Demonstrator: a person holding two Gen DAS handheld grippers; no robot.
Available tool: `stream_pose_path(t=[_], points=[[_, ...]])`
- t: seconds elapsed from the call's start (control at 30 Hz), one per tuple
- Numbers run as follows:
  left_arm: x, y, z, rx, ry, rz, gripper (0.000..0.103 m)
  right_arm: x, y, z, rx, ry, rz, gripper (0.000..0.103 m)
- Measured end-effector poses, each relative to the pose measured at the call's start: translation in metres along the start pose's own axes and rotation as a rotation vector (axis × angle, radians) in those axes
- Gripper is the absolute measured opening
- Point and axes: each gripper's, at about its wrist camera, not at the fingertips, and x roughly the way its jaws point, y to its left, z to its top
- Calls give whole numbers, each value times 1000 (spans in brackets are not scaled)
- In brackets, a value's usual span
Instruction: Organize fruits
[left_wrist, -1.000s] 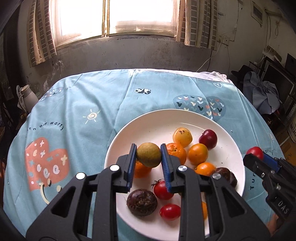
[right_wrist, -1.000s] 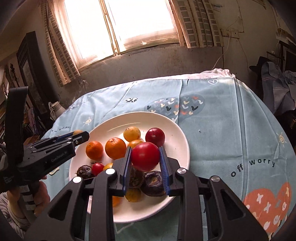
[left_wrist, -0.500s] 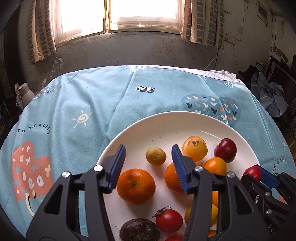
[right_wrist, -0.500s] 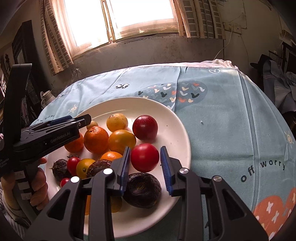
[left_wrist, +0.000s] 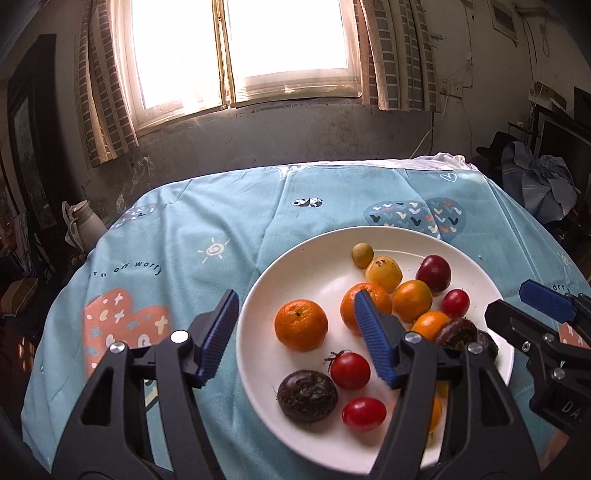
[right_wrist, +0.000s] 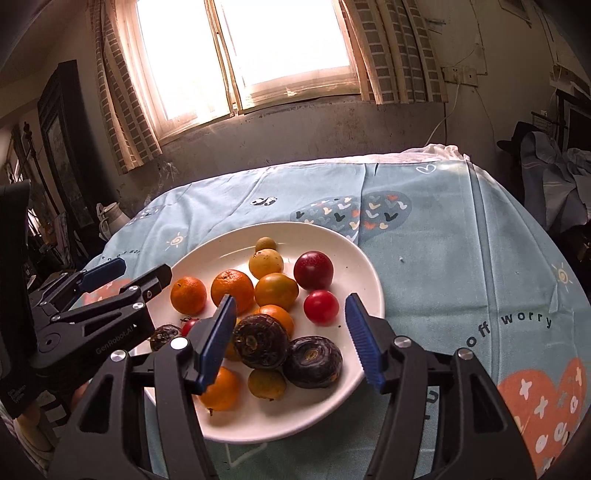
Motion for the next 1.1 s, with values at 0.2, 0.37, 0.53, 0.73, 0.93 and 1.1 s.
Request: stream_pose_path(t=[0.2,0.37,0.53,0.73,0.93,1.1], points=[[-52,11,-18,-22,-40,15,71,-41,21,-9,-23,-57,23,62],[-95,16,-36,-37,-85,36,74,-80,39,-26,-74,-122,21,62],[-131,19,-54,-72,-117,29,82,-118,42,-50,-72,-201,29,64],[-154,14,-89,-58,-172,88,101,-133,44,-78,-117,-223,-37,102],[-118,19,-111,-37,22,31,101,-102,25,-77,-36,-19,-87,102],[-125,28,-110,-75,15,10,101,-86,28,-90,-51,86,-136,102]])
